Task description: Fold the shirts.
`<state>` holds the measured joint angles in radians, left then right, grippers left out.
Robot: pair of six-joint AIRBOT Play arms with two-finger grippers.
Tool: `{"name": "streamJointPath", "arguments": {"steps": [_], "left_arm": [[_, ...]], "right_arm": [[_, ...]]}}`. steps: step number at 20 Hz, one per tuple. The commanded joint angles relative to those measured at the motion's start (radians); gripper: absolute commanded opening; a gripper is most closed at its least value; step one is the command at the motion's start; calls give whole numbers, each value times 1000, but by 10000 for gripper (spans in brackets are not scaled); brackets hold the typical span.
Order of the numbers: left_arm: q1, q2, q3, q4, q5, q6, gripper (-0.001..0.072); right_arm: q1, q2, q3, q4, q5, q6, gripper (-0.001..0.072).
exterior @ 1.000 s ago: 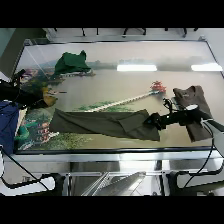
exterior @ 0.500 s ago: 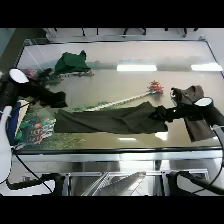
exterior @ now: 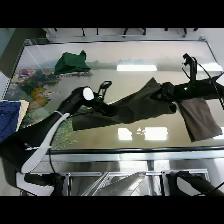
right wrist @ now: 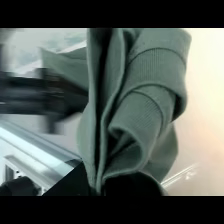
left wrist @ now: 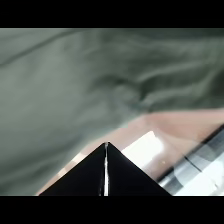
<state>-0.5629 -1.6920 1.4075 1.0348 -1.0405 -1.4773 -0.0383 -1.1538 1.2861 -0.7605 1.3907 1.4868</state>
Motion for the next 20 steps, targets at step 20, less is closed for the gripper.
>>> {"name": "streamJointPath", "arguments": {"steps": [20], "left_arm": [[381,318,-331,57,-288,235,14]], "right_arm": [[174,-187,195,-6,10,93,22]]}}
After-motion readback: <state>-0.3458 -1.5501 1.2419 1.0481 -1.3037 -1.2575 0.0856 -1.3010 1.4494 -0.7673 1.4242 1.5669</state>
